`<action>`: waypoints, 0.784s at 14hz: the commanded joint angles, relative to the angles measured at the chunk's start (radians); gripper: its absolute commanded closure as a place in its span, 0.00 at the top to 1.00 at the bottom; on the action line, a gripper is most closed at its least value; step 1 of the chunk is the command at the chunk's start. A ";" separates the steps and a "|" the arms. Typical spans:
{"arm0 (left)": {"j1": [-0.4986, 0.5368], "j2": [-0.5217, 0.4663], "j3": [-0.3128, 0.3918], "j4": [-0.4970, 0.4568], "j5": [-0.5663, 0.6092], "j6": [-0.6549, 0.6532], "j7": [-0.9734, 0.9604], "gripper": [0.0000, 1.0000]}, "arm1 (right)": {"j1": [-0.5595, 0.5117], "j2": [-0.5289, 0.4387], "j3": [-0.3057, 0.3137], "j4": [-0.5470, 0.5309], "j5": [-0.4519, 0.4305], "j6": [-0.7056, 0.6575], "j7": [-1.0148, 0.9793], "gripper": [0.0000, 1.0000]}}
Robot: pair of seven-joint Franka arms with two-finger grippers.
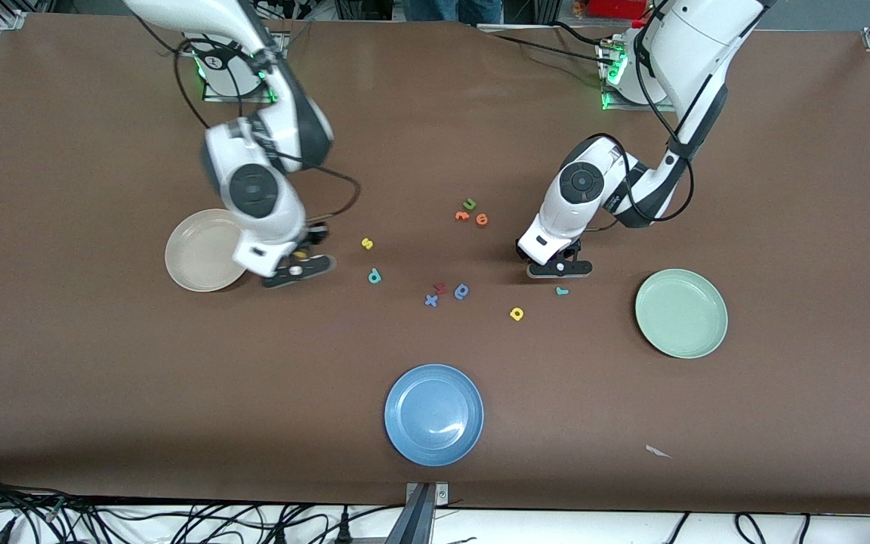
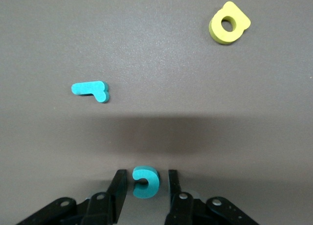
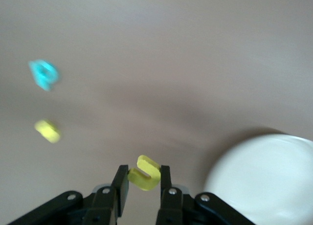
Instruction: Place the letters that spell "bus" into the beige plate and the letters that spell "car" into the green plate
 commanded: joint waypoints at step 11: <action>0.001 0.007 -0.001 0.004 0.033 -0.033 0.007 0.20 | -0.002 -0.047 -0.231 -0.429 0.011 0.353 -0.302 0.48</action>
